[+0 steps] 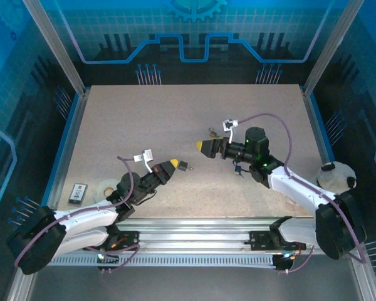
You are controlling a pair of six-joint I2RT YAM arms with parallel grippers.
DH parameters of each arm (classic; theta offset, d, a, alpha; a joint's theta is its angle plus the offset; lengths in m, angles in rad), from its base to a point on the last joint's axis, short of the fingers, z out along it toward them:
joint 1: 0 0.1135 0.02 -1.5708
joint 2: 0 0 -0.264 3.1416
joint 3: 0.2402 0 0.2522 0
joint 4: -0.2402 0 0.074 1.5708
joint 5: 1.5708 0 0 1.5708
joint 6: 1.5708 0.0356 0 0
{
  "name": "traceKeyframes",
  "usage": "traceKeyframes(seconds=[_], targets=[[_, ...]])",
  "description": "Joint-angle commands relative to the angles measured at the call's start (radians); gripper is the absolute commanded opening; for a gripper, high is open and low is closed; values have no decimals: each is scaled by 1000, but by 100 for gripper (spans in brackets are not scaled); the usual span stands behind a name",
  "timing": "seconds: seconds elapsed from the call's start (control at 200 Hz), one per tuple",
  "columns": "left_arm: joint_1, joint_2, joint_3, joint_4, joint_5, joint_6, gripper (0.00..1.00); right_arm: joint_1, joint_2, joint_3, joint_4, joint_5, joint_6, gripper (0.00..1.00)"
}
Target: Lock with the key
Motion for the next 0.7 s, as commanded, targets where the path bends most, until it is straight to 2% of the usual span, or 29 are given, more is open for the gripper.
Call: traceKeyframes(seconds=[0.0, 0.265, 0.46, 0.695], targets=[[40, 47, 38, 0, 42, -94, 0, -13, -33, -56, -66, 56, -83, 100], [60, 180, 51, 139, 87, -191, 0, -22, -55, -137, 8, 74, -25, 100], [60, 255, 48, 237, 93, -234, 0, -23, -3, -166, 124, 25, 67, 100], [60, 391, 40, 430, 97, -295, 0, -22, 98, -194, 293, -27, 200, 75]])
